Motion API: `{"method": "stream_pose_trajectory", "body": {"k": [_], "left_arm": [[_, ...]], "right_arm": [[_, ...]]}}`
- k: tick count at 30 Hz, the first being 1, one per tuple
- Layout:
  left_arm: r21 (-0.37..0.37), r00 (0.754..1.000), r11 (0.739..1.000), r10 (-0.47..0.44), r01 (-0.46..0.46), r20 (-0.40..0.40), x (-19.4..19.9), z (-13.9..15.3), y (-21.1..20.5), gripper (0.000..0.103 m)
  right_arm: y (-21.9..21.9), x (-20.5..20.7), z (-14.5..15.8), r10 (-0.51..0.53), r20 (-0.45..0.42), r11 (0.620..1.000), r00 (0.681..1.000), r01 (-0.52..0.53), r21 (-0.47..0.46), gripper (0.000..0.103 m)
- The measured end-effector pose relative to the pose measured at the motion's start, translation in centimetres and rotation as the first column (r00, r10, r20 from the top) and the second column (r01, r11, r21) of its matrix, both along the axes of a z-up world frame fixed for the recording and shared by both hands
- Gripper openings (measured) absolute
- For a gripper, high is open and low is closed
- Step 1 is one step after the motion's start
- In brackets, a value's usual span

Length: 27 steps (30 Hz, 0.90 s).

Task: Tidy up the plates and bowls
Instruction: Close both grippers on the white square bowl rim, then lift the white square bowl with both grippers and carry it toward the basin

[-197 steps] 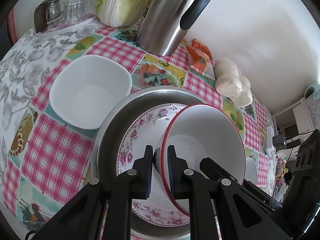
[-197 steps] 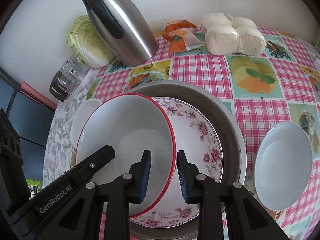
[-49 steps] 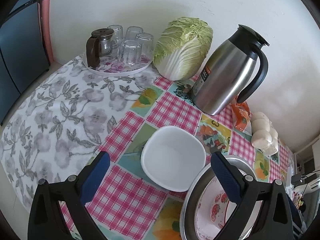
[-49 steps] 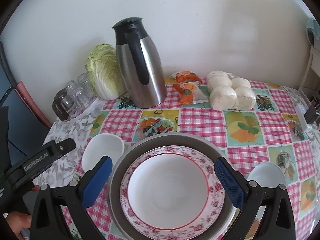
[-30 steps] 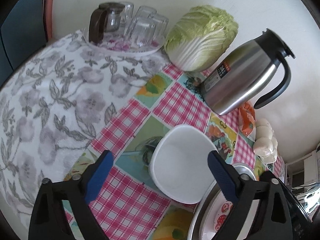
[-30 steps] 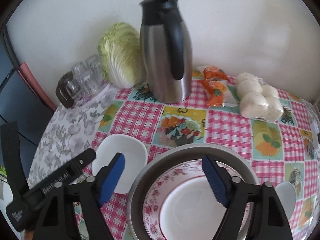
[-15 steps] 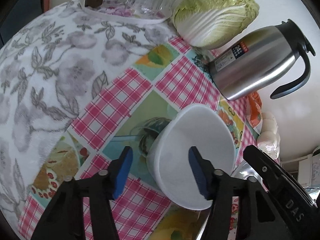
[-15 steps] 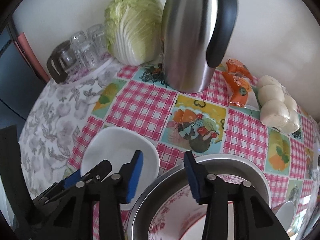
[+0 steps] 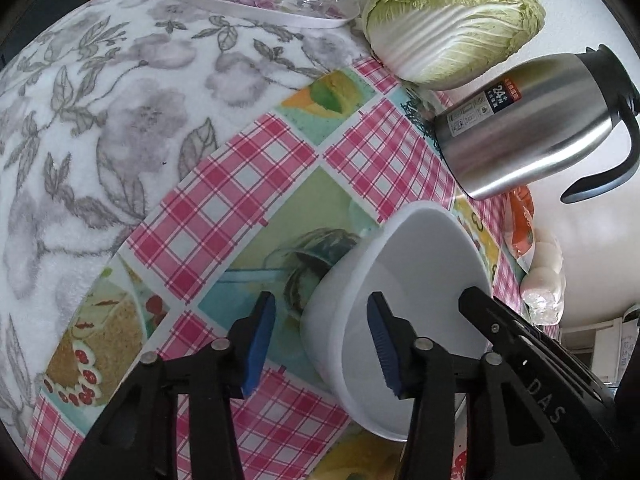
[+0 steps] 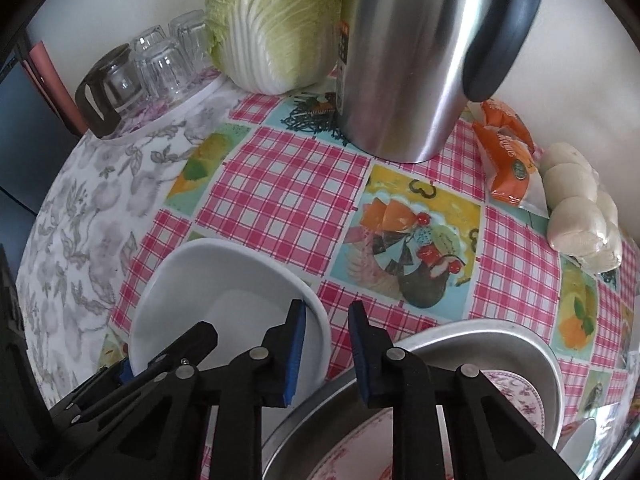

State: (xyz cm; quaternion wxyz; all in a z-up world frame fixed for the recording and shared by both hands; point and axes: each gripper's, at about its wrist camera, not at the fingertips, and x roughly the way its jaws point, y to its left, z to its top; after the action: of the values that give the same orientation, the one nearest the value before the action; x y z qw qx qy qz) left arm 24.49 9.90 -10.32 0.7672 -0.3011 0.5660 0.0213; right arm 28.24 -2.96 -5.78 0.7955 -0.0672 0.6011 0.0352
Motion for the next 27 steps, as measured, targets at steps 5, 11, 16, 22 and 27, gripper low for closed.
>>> {"method": "stream_pose_trajectory", "body": {"k": [5, 11, 16, 22, 27], "left_arm": [[-0.003, 1.000, 1.000, -0.015, 0.015, 0.000, 0.2, -0.4, -0.5, 0.021], [-0.009, 1.000, 1.000, 0.004, -0.004, 0.015, 0.1, -0.5, -0.4, 0.020], [0.002, 1.000, 1.000, 0.022, -0.022, 0.015, -0.5, -0.1, 0.4, 0.018], [0.024, 0.999, 0.999, 0.041, -0.041, 0.019, -1.1, 0.4, 1.8, 0.017], [0.040, 0.997, 0.998, 0.048, -0.050, 0.053, -1.8, 2.1, 2.4, 0.016]], "right_arm": [[0.7, 0.4, -0.8, 0.013, -0.016, 1.000, 1.000, -0.013, -0.007, 0.019], [0.9, 0.5, -1.0, 0.007, -0.015, 1.000, 1.000, -0.007, -0.015, 0.019], [1.2, 0.2, -0.8, 0.009, -0.018, 1.000, 1.000, -0.010, -0.004, 0.017], [2.0, -0.2, -0.5, 0.022, -0.012, 1.000, 1.000, -0.022, 0.022, 0.016], [2.2, -0.8, 1.1, 0.028, 0.010, 0.998, 1.000, -0.029, 0.057, 0.015]]}}
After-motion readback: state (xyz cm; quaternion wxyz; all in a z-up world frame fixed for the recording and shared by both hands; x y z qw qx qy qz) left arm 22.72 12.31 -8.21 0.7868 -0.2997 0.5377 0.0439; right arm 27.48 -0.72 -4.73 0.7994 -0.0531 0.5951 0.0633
